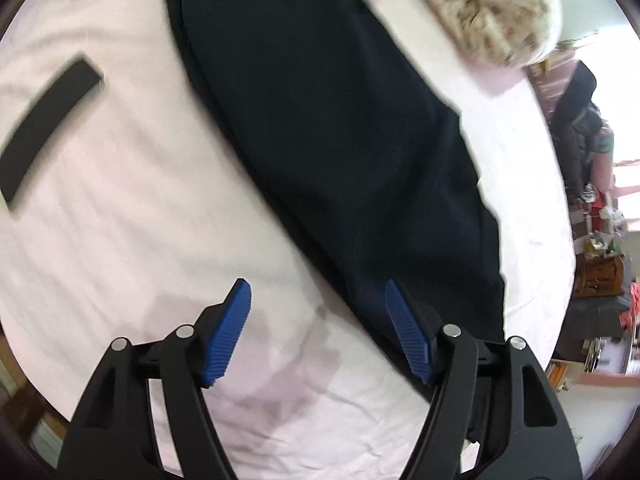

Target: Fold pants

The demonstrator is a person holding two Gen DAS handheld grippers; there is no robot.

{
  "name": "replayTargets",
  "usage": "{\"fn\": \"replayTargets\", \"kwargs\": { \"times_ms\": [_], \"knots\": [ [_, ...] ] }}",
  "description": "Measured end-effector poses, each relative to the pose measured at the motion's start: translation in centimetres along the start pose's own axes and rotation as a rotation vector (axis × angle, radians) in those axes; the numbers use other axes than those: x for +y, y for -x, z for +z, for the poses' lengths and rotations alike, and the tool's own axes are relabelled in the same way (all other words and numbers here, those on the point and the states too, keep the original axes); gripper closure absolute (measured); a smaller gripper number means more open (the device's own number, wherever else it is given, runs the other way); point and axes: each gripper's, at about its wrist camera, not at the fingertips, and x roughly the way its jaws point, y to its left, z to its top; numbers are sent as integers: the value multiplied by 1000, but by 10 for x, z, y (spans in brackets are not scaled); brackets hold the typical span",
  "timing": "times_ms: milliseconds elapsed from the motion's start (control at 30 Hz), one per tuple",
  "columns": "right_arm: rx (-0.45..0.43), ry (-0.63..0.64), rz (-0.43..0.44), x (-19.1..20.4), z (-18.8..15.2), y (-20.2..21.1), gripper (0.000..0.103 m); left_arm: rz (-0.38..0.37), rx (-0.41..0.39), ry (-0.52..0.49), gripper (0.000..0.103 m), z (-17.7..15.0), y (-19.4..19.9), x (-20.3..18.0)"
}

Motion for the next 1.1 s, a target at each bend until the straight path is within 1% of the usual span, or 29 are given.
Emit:
{"fn": "replayTargets", "kwargs": {
  "times_ms": [33, 67, 100, 133, 167, 200, 267, 300, 333, 367, 400, 467, 500, 533, 567, 633, 667, 700, 733, 767, 800, 833, 900, 933, 1033, 1100],
  "knots": [
    [31, 25, 13, 8, -10, -5, 45, -10, -21, 0, 28, 11, 6, 6],
    [87, 59, 41, 21, -27, -18, 45, -17, -45, 10, 24, 25, 14, 14],
    [147, 82, 75, 32, -45, -32, 45, -16, -57, 25, 23, 39, 16, 20],
    [185, 95, 87, 38, -57, -41, 45, -19, -60, 59, 23, 60, 19, 32],
    [268, 111, 121, 50, -83, -63, 45, -21, -54, 87, 23, 74, 19, 41],
    [331, 113, 144, 58, -103, -80, 45, -25, -41, 123, 23, 92, 18, 54],
    [468, 111, 172, 73, -152, -121, 45, -41, -10, 156, 23, 113, 13, 67],
    [535, 112, 172, 80, -179, -144, 45, -50, 3, 166, 23, 122, 10, 72],
    [576, 111, 171, 83, -197, -158, 45, -60, 18, 172, 23, 133, 6, 76],
    [631, 109, 160, 88, -223, -179, 45, -65, 25, 174, 23, 140, 4, 77],
    [664, 108, 140, 91, -241, -195, 45, -82, 35, 175, 23, 148, 1, 80],
    [697, 83, 87, 88, -272, -220, 45, -88, 52, 179, 23, 158, -2, 83],
    [695, 71, 52, 85, -283, -229, 45, -89, 61, 182, 22, 161, -5, 85],
    [683, 71, 30, 82, -288, -231, 45, -93, 75, 188, 22, 165, -7, 87],
    [646, 76, -9, 82, -290, -233, 45, -92, 87, 192, 22, 168, -10, 91],
    [575, 93, -47, 81, -288, -232, 46, -100, 104, 197, 22, 172, -12, 98],
    [552, 101, -65, 82, -280, -231, 46, -104, 107, 197, 22, 173, -13, 102],
    [527, 111, -89, 82, -278, -232, 50, -105, 108, 195, 22, 172, -11, 105],
    [504, 112, -106, 83, -274, -235, 64, -106, 112, 196, 22, 175, -11, 109],
    [492, 112, -108, 82, -273, -238, 74, -108, 115, 201, 22, 176, -11, 113],
    [479, 116, -101, 84, -271, -240, 94, -116, 116, 209, 22, 177, -11, 117],
    [446, 129, -64, 90, -268, -235, 101, -131, 117, 219, 22, 180, -11, 121],
    [387, 194, -29, 104, -268, -227, 101, -160, 113, 239, 22, 186, -9, 125],
    [368, 216, -37, 107, -268, -224, 101, -191, 108, 249, 22, 189, -7, 128],
    [365, 177, -75, 99, -271, -229, 101, -214, 102, 248, 25, 196, -7, 130],
    [361, 132, -75, 89, -272, -231, 101, -251, 102, 258, 30, 199, -8, 131]
  ]
}}
